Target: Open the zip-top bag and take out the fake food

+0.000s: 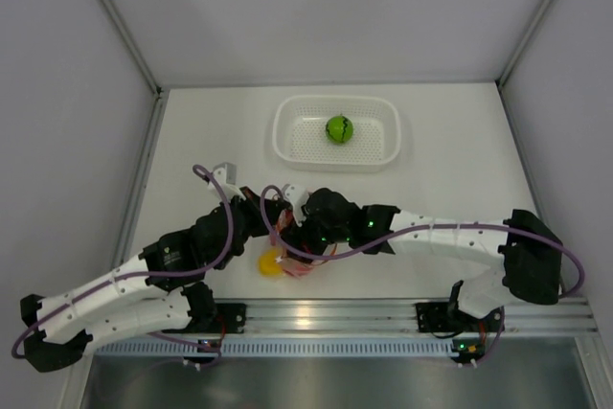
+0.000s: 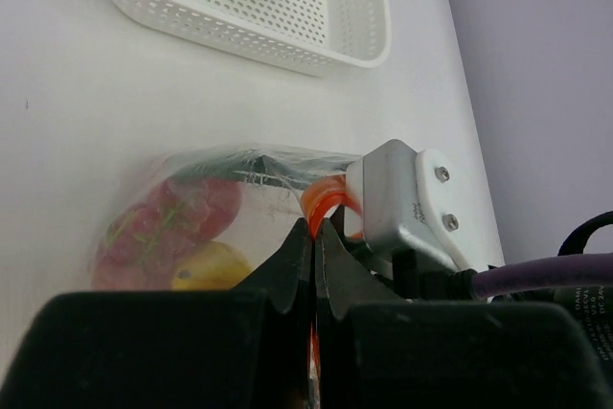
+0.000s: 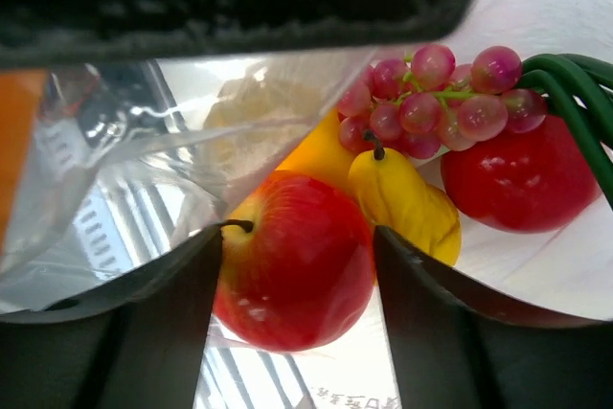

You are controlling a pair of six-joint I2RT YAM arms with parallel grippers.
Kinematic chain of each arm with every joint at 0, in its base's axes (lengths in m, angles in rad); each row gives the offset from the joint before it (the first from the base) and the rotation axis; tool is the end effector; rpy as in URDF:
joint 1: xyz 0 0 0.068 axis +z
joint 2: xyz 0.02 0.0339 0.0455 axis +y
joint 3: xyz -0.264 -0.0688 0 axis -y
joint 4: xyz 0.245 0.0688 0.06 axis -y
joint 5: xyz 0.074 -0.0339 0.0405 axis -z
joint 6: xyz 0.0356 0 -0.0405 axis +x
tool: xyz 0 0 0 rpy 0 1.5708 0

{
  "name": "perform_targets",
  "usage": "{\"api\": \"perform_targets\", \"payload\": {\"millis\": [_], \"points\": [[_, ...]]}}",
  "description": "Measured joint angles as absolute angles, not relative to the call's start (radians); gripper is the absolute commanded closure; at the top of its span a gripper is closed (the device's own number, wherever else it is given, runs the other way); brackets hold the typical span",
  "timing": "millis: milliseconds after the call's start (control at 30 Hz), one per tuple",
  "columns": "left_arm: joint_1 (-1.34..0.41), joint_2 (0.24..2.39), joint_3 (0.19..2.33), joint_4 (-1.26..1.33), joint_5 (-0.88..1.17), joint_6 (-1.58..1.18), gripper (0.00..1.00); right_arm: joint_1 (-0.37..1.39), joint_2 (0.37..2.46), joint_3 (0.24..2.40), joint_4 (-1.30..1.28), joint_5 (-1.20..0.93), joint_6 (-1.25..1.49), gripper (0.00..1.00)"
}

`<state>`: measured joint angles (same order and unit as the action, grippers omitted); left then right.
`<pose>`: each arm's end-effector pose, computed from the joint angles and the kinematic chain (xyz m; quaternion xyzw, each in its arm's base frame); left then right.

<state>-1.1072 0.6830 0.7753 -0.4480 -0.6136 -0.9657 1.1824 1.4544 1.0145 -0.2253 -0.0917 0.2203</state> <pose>0.0855 -0.1253 0.3265 -0.1166 0.7929 -0.3421 0.4905 0.1192 0.2999 0.2581 -0.4334 0.7871 0.3135 0.3073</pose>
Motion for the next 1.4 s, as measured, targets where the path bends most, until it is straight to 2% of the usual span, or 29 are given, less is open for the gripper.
{"api": "perform_targets", "payload": {"millis": [33, 333, 367, 900, 1233, 1400], "points": [[-1.107, 0.683, 0.775, -0.451, -0.614, -0.966, 1.0, 1.183, 1.459, 1.015, -0.226, -0.093, 0.221, 0.29], [-1.107, 0.683, 0.775, -0.469, -0.613, -0.962, 1.0, 1.196, 1.47, 1.003, -0.231, -0.059, 0.223, 0.12], [-1.107, 0.683, 0.775, -0.473, -0.614, -0.96, 1.0, 1.198, 1.475, 1.003, -0.231, -0.044, 0.229, 0.01], [-1.109, 0.704, 0.77, -0.5, -0.571, -0.94, 1.0, 1.216, 1.523, 0.989, -0.271, 0.113, 0.471, 0.01], [-1.11, 0.737, 0.77, -0.498, -0.567, -0.944, 1.0, 1.294, 1.55, 1.044, -0.467, 0.289, 0.643, 0.01], [-1.11, 0.761, 0.77, -0.491, -0.569, -0.953, 1.0, 1.313, 1.547, 1.039, -0.495, 0.332, 0.703, 0.25]]}}
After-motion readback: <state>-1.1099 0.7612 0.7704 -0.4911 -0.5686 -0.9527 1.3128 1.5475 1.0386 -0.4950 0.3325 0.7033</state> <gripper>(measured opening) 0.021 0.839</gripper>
